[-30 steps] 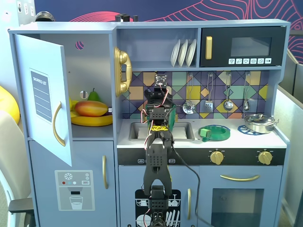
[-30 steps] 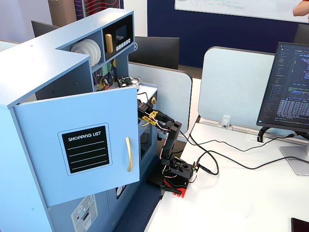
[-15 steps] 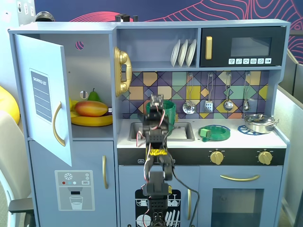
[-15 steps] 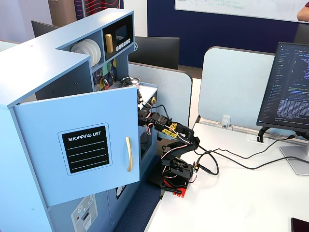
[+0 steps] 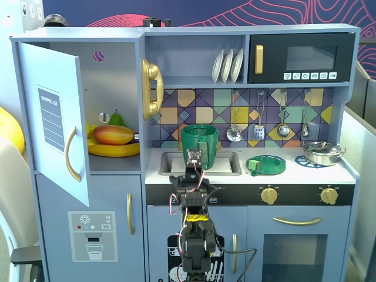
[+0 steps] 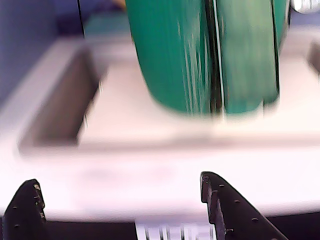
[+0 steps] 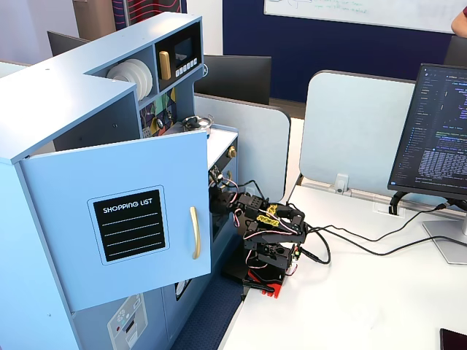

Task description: Pick up the green pineapple from the left cabinet and place it in the green recipient

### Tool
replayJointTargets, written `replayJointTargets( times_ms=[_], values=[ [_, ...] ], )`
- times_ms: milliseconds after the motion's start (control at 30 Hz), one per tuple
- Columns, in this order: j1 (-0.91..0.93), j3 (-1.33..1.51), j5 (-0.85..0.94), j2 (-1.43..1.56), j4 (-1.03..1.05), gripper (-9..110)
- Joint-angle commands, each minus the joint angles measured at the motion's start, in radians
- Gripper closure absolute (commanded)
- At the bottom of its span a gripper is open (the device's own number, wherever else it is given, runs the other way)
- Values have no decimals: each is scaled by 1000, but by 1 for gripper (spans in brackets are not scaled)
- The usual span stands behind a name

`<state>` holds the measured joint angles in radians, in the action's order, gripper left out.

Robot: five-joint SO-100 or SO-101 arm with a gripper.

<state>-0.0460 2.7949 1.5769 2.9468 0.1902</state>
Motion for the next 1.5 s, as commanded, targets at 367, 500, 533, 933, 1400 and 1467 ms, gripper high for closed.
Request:
replayJointTargets(
  times_ms=[367,500,533,933,1400,1467],
  values=[
    [-48,201,-98,230,215,66],
    [-60,201,-144,230,387,66],
    [-60,201,-149,230,430,67],
    [-44,201,-135,230,945,72],
    [-41,201,-104,230,1236,77],
    [-41,201,-101,230,1262,78]
  ],
)
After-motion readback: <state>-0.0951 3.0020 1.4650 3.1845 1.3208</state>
